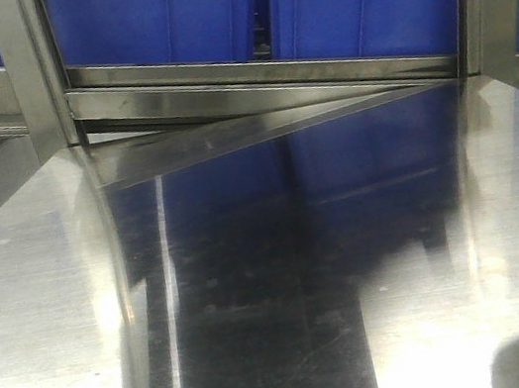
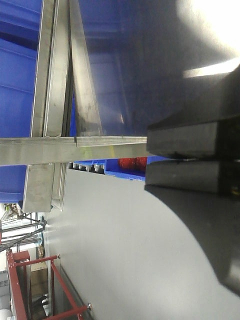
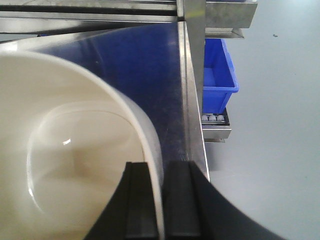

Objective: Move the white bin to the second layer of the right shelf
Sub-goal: 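Grip the bin rim with the right gripper and lift it off the table, then drive the base away from the table carrying the bin in the right gripper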

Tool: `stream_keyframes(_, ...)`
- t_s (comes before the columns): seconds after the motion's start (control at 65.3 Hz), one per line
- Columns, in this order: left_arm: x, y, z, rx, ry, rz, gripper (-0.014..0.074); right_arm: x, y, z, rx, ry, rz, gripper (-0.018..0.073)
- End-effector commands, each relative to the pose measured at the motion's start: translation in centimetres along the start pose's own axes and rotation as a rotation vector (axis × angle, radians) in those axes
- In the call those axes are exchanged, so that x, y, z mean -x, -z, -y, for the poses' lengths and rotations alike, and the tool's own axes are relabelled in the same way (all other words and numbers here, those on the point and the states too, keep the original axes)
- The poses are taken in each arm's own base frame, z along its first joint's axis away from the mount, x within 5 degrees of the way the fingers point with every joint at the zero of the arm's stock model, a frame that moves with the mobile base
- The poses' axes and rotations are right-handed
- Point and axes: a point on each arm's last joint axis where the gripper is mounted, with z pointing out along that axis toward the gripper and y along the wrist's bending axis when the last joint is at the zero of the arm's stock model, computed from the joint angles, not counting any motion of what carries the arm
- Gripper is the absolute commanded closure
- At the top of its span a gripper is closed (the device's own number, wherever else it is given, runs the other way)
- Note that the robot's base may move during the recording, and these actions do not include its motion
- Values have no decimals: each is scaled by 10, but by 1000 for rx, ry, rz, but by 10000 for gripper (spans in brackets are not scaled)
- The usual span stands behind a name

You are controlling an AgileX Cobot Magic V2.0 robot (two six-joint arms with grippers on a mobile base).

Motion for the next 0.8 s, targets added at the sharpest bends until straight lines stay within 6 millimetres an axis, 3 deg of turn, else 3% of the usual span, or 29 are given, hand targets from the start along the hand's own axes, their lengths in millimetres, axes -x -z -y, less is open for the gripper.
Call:
stream_keyframes(0.0, -4, -1, 0, -2, 11, 65, 512, 16, 6, -2, 11, 1, 116, 511)
stream_keyframes(0.781, -4, -1, 0, -1, 5, 63, 512, 16, 6, -2, 11, 1, 116, 511)
